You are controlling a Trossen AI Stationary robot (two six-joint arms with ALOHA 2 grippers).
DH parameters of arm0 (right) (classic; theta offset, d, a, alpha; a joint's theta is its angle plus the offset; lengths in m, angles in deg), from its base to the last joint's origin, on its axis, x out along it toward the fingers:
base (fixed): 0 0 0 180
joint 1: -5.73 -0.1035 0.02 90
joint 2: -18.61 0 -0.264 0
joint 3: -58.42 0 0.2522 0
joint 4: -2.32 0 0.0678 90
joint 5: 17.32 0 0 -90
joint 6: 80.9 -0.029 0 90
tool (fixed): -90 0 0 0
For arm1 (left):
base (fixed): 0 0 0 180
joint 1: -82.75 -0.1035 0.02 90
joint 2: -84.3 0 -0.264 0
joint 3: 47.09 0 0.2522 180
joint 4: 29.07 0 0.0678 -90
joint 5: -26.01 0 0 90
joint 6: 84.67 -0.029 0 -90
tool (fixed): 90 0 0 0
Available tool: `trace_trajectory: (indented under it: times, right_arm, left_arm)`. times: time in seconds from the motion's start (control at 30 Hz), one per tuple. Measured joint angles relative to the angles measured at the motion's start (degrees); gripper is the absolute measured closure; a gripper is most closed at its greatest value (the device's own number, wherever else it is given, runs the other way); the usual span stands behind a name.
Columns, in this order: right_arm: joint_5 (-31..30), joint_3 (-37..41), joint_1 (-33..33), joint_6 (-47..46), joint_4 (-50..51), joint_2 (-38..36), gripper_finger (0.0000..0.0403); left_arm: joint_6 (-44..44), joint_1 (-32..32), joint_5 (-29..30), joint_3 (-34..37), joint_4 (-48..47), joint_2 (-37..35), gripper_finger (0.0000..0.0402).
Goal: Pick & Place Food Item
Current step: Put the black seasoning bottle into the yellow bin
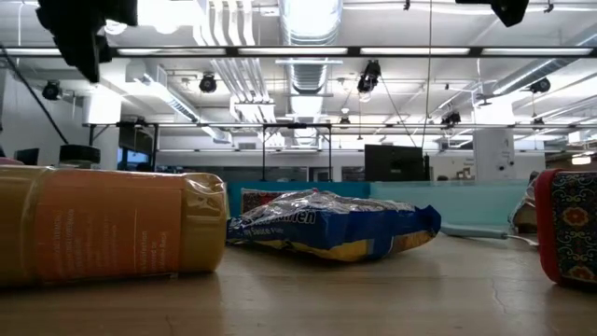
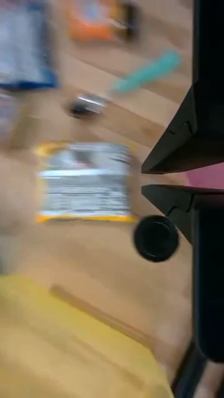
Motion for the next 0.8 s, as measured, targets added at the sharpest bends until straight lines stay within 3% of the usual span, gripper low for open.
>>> trace_trajectory:
  times: [0.27, 0.47, 0.67, 0.8]
  right_arm:
    - [0.0, 0.6, 0.0, 0.1, 0.4, -0.1, 0.0206]
    - [0.0, 1.8, 0.0, 0.3, 0.5, -0.1, 0.0206]
    - [0.2, 2.6, 0.0, 0.3, 0.5, -0.1, 0.0206]
    - [0.2, 2.6, 0.0, 1.1, 0.5, -0.1, 0.0206]
  left_arm:
    - [-11.9, 0.0, 1.3, -5.9, -9.0, 11.2, 0.0311]
    - [-13.4, 0.0, 4.7, -6.2, -8.9, 11.6, 0.0226]
    - [-12.6, 0.0, 4.5, -3.2, -7.8, 11.5, 0.0129]
    - [-11.8, 0.0, 2.5, -0.3, -5.0, 10.9, 0.0085]
